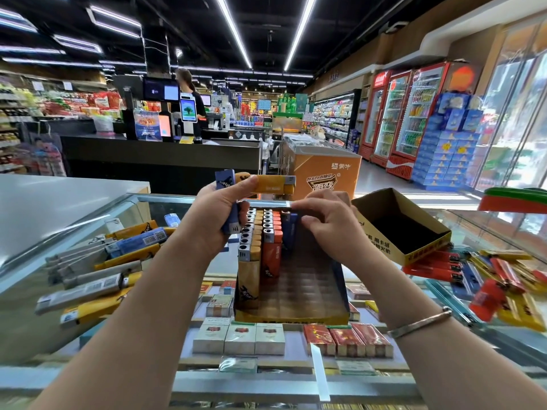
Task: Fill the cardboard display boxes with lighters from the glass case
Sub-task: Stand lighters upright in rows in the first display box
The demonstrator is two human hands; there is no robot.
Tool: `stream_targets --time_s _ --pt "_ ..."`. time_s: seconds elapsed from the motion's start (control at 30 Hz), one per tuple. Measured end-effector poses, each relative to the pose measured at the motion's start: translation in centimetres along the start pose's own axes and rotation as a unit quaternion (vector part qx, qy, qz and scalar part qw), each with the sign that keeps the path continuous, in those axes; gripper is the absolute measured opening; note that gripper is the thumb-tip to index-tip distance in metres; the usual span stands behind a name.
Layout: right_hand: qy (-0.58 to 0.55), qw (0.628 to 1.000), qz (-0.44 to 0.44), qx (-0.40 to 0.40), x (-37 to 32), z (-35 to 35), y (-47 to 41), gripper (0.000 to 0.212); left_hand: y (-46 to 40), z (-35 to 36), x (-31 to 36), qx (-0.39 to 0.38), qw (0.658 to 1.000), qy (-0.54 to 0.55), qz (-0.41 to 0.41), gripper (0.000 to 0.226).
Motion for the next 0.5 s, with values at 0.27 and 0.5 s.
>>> stream_targets --time_s 0.27,0.5 --pt "-0.485 0.866 0.041 0.112 -2.2 -1.1 0.1 0.026 1.9 2.2 2.1 -0.050 0.978 -0.142 0.147 0.027" --pt "-0.492 0.827 0.082 0.259 0.5 -4.5 0.5 0.019 2.3 2.5 2.6 -0.020 0.962 -0.183 0.204 0.009"
Point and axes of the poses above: each hand's wrist, its own y-axis away from the middle knuckle, its own z-axis out of the palm, x = y × z, the point moved 8 cm from there along -y, towards the middle knuckle, and after that the axes turned 15 degrees about -z, right-handed, at the moved point
